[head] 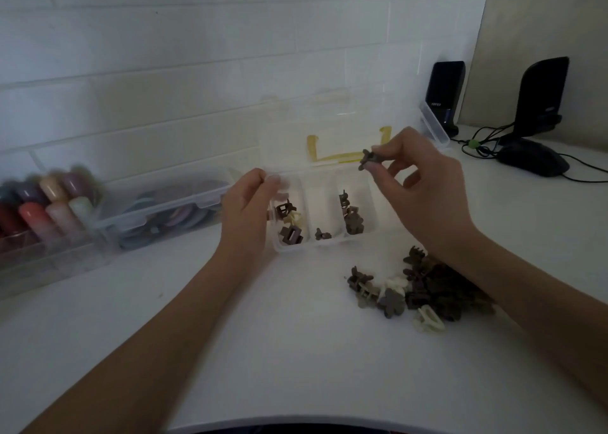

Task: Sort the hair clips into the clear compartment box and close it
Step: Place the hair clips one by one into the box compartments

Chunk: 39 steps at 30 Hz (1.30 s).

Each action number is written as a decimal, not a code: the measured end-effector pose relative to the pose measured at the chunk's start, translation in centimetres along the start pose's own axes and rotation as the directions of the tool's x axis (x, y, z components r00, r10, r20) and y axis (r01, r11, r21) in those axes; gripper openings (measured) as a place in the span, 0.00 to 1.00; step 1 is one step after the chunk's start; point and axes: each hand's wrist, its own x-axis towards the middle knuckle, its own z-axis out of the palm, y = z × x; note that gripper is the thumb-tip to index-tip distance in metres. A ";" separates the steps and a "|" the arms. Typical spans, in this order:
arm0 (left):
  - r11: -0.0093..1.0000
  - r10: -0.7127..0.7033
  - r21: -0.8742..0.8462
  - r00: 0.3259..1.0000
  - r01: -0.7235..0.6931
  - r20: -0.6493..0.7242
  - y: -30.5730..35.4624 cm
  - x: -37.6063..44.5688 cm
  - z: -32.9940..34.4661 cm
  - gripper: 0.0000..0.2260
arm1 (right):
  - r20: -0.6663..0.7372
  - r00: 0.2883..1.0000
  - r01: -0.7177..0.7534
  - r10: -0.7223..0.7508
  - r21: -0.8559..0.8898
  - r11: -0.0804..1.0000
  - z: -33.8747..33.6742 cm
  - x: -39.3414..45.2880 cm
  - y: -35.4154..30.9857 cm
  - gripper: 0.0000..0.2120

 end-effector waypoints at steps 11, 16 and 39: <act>0.996 -0.055 -0.067 0.998 0.055 -0.002 0.4 0.0 0.1 0.16 | 0.246 0.856 0.516 -0.455 -0.343 0.785 0.8 -0.3 1.6 0.06; 0.999 -0.019 -0.047 1.000 0.020 0.011 0.4 -0.4 0.4 0.15 | 0.441 0.814 0.567 -0.379 -0.458 0.685 1.1 0.1 1.0 0.08; 0.997 -0.062 0.051 0.997 0.064 -0.036 -1.0 0.3 0.8 0.08 | 0.314 0.948 0.172 -0.061 -0.338 0.925 -7.6 -4.2 2.4 0.15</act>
